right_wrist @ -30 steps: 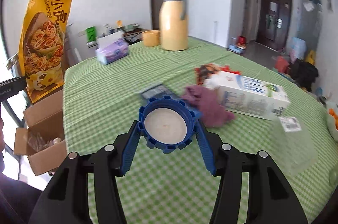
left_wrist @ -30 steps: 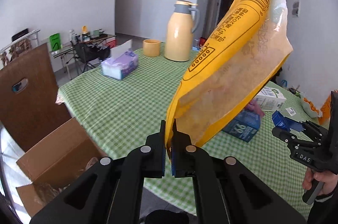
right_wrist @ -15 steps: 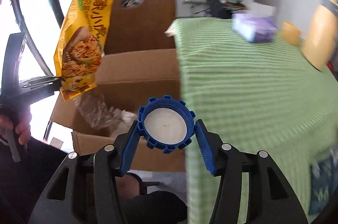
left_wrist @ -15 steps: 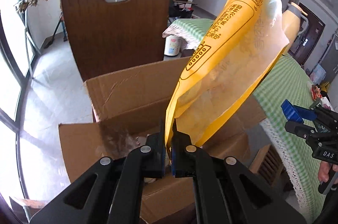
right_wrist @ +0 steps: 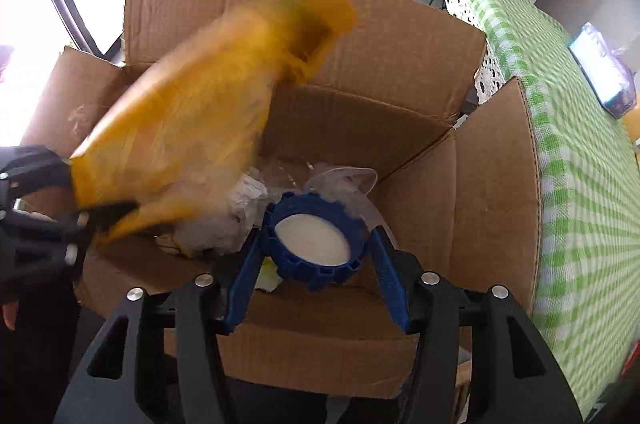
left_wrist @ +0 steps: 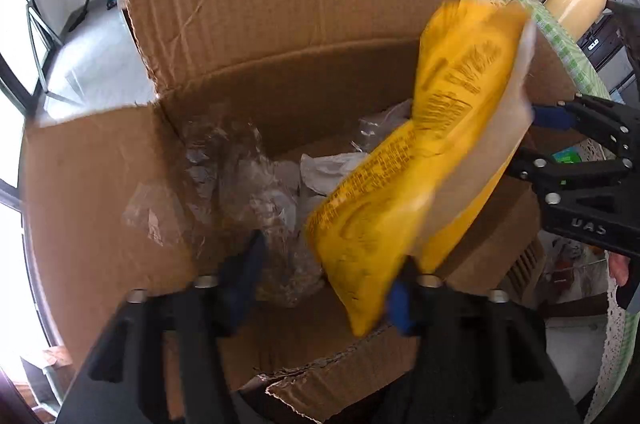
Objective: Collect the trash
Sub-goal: 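Carry cap and snack bag to the cardboard box and open both tools inside, then move both open tools back over the table, then grasp the blue carton with the left tool while the right tool grasps the pink towel, then carry carton and towel to the cardboard box and open both tools inside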
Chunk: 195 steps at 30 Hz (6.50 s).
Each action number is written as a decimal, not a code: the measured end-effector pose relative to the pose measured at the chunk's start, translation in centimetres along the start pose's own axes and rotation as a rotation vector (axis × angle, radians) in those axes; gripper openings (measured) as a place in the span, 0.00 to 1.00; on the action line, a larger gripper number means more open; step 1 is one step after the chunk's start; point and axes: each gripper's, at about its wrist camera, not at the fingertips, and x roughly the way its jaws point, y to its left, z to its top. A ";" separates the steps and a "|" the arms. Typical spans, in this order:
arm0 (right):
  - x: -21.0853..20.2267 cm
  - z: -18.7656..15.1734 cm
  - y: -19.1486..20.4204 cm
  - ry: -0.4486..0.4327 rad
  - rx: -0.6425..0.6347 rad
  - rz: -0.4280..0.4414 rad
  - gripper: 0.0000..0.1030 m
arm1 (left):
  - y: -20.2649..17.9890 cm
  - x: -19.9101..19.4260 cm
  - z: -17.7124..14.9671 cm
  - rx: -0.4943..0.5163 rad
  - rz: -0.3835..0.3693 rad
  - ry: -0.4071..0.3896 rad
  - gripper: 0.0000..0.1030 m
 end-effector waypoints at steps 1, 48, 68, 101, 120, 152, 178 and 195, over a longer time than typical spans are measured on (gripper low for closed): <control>-0.1 -0.1 -0.1 -0.005 -0.001 -0.010 0.70 | 0.1 -0.5 0.2 0.004 -0.004 -0.032 0.64; -25.1 -26.6 -17.0 -0.541 0.619 -0.215 0.73 | -22.3 -14.5 -1.9 0.381 -0.252 -0.495 0.92; -30.7 -48.5 -24.9 -0.471 1.018 -0.476 0.73 | -48.4 -3.1 8.3 0.542 -0.344 -0.277 0.78; -31.8 -51.8 -25.3 -0.427 1.074 -0.523 0.73 | -51.3 -3.7 -4.1 0.966 -0.540 -0.114 0.70; -20.9 -34.8 -33.4 -0.314 0.814 -0.354 0.73 | -35.5 -15.2 -0.3 0.537 -0.399 -0.408 0.61; -27.1 -30.5 -18.2 -0.457 0.663 -0.229 0.26 | -13.9 -17.8 1.6 0.120 -0.161 -0.454 0.61; -7.8 -3.1 -4.5 -0.175 0.076 0.131 0.32 | 5.0 -7.2 4.0 -0.246 -0.033 -0.334 0.86; -9.8 -0.7 -7.7 -0.234 0.169 0.080 0.69 | 3.9 -12.9 -0.3 -0.181 -0.017 -0.345 0.87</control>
